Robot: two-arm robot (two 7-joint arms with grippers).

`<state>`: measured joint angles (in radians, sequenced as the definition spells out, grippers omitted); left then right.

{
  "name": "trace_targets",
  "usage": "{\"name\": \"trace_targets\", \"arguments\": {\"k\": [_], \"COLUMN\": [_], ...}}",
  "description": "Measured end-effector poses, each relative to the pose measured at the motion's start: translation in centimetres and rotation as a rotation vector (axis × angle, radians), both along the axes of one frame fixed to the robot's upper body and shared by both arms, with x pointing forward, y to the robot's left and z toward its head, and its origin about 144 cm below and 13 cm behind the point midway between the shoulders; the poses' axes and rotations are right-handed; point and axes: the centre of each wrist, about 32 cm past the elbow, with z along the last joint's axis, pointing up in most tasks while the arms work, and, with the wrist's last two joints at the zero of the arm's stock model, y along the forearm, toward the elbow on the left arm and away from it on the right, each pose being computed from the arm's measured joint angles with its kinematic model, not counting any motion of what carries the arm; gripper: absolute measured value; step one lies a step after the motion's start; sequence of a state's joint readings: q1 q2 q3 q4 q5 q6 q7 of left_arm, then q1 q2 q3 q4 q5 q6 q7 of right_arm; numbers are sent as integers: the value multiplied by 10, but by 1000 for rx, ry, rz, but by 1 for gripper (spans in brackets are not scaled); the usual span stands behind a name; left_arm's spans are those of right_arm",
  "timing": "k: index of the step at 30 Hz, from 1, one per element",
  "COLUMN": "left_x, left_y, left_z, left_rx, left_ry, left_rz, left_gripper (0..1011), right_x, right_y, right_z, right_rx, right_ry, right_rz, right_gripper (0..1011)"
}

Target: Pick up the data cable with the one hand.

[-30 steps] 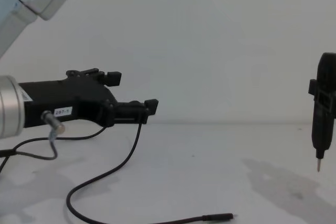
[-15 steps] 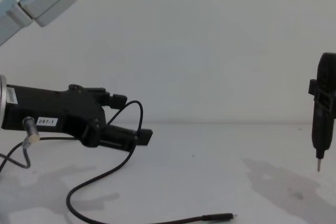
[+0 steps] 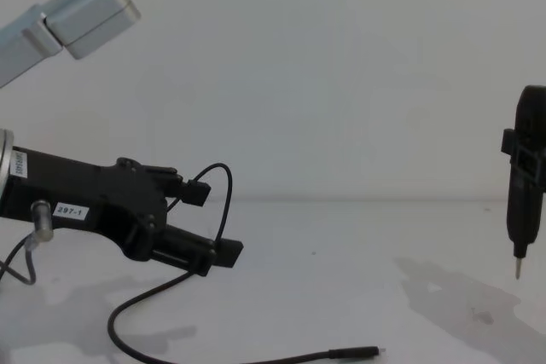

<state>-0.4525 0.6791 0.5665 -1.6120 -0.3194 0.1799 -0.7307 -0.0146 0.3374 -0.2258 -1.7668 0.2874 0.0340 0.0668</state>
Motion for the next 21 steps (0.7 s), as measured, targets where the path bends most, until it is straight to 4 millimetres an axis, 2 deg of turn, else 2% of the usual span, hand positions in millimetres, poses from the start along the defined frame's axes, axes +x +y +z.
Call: {"name": "trace_targets", "arguments": {"k": [21], "left_x": [4], "left_y": [-5], "left_z": [-2], "left_rx": [71], "left_ry": [24], "left_rz": [-103], "left_gripper": [1001], "right_x": [0], "right_y": [0], "right_z": [0], "right_rx": [0], "right_ry": [0], "right_rz": [0], "right_gripper": [268]}}
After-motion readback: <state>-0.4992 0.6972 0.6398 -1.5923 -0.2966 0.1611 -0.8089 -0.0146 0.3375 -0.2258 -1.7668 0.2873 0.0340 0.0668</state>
